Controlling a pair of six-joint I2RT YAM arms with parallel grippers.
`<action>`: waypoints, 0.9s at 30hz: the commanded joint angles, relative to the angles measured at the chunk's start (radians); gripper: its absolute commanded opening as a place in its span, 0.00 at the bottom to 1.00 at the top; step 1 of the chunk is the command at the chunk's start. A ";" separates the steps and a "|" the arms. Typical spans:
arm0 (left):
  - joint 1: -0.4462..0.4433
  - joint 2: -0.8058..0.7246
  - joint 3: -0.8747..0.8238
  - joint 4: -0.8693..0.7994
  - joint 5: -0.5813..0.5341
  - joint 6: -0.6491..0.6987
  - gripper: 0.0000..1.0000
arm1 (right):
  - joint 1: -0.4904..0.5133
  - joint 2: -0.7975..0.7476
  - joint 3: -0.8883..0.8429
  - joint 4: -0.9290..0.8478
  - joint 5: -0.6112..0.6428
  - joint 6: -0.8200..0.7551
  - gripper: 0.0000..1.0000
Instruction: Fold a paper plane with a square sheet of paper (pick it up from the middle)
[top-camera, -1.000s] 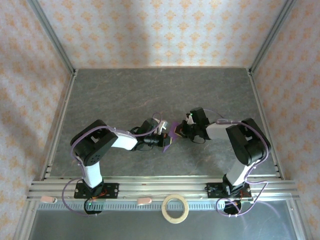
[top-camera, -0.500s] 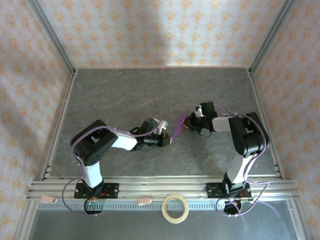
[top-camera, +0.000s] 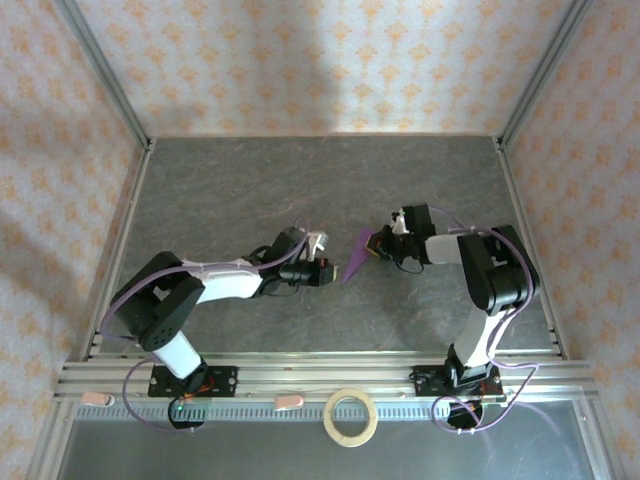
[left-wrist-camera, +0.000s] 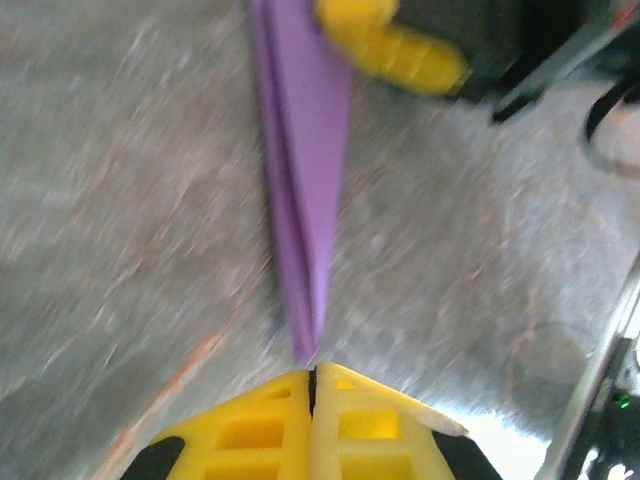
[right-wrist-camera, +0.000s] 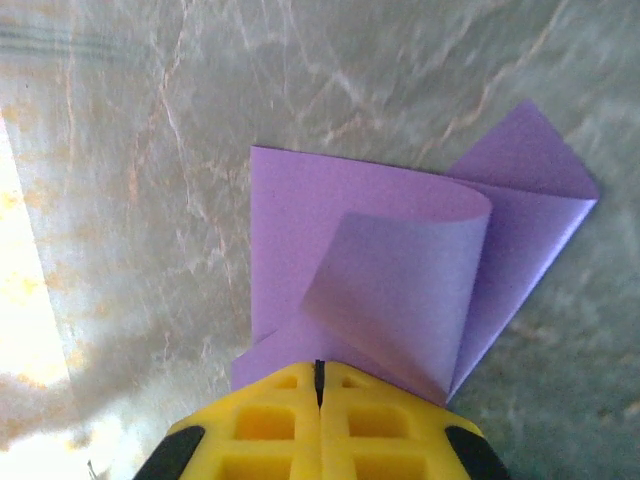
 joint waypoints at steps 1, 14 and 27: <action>0.000 0.055 0.095 -0.061 0.037 0.003 0.00 | 0.056 -0.010 -0.062 -0.110 0.021 0.004 0.00; -0.063 0.309 0.296 -0.216 -0.034 0.076 0.00 | 0.125 -0.060 -0.137 -0.050 0.020 0.084 0.00; -0.061 0.300 0.076 -0.197 -0.070 0.031 0.00 | 0.102 -0.007 -0.056 -0.109 0.066 0.035 0.00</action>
